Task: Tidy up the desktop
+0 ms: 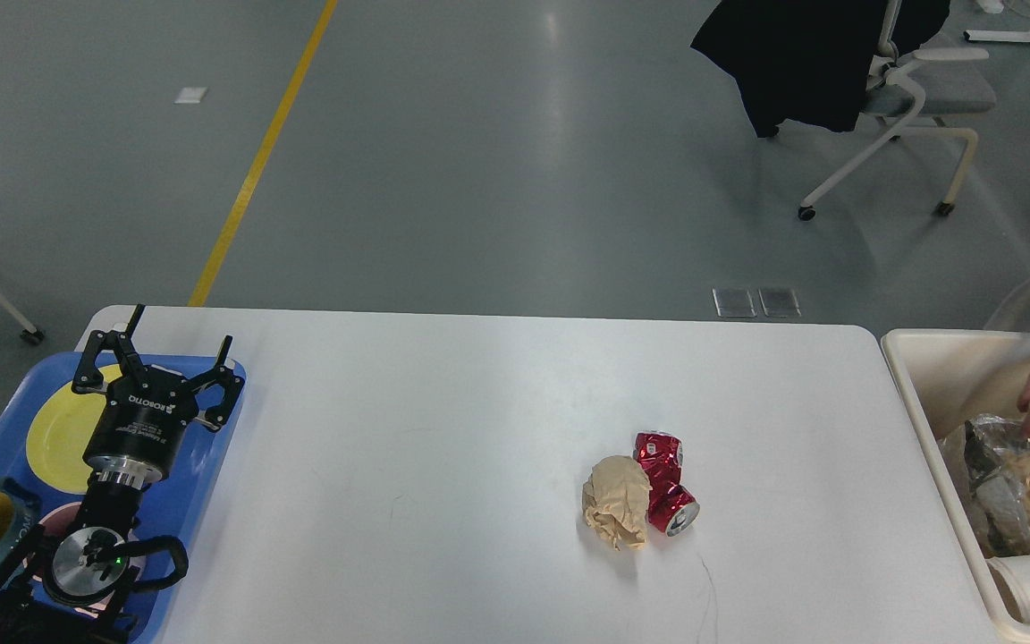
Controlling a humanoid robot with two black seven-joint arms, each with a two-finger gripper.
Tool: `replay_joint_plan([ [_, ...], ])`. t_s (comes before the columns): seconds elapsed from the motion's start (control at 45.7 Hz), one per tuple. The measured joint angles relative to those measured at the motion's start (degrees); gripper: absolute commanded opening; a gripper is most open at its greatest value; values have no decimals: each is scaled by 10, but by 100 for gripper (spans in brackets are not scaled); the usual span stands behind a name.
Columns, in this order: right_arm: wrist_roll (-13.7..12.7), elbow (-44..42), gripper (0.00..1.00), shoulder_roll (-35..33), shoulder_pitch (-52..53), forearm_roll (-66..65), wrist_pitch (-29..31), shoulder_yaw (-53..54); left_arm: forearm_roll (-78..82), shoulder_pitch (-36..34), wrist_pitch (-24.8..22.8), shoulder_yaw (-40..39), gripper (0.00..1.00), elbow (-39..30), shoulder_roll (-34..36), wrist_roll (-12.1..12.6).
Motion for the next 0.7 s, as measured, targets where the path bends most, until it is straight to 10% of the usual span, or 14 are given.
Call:
replay_joint_plan([
  [0.701, -3, -366, 0, 196, -384, 9, -122, 117, 0, -1, 0, 0, 96, 0, 0, 0],
])
